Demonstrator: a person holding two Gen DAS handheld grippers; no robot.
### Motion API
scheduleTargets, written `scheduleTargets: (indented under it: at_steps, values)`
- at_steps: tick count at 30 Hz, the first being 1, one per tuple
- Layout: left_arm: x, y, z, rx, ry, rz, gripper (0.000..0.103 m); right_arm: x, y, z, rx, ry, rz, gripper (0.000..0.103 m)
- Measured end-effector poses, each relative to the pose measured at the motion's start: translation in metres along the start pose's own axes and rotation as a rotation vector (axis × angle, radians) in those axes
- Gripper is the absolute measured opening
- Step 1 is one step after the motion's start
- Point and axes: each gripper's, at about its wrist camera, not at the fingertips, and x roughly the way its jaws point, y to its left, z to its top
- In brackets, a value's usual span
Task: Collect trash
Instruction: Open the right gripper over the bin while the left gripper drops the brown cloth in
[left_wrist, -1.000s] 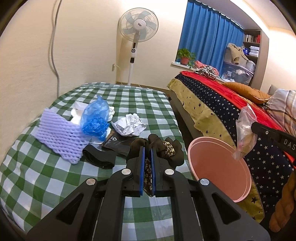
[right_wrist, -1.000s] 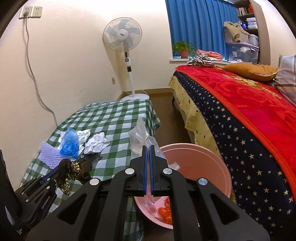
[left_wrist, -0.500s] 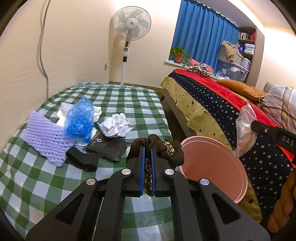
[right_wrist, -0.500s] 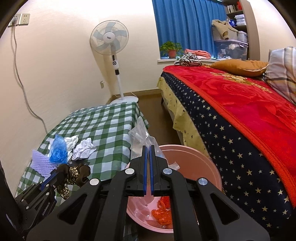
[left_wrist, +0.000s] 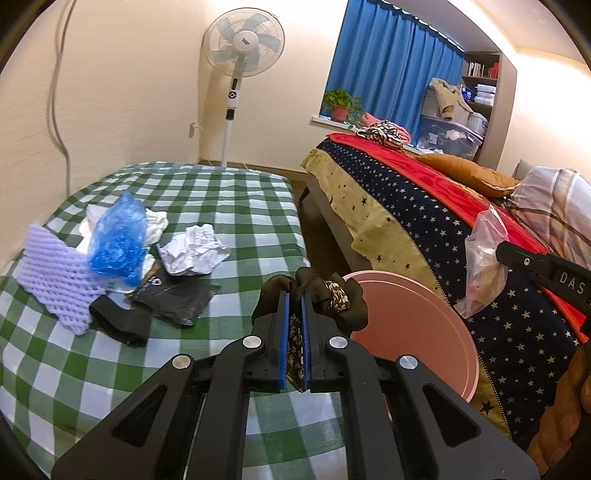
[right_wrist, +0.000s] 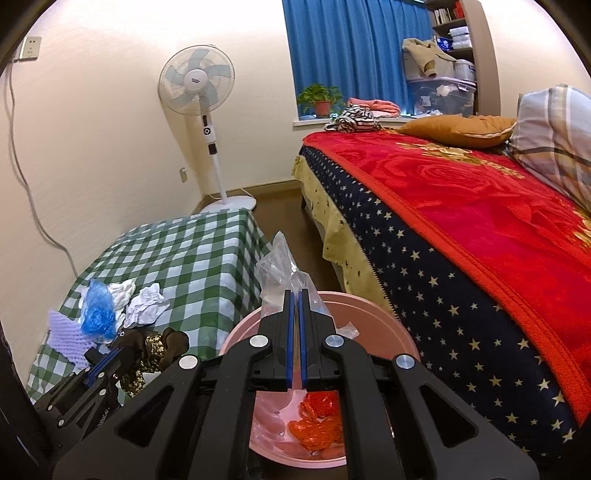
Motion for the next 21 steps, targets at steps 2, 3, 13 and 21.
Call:
scheduleTargets:
  at_steps: [2, 3, 13, 21]
  values:
    - [0.003, -0.002, 0.0, -0.002, 0.002, -0.008, 0.006, 0.0, -0.001, 0.0, -0.002, -0.001, -0.008, 0.003]
    - [0.004, -0.004, 0.001, -0.003, 0.002, -0.012, 0.006, 0.0, -0.001, 0.001, -0.003, -0.001, -0.013, 0.003]
    - [0.02, -0.029, -0.002, 0.017, 0.034, -0.101, 0.006, 0.003, -0.013, 0.001, 0.013, 0.006, -0.063, 0.003]
    - [0.034, -0.047, -0.009, 0.032, 0.076, -0.158, 0.006, 0.007, -0.027, 0.001, 0.044, 0.022, -0.095, 0.003]
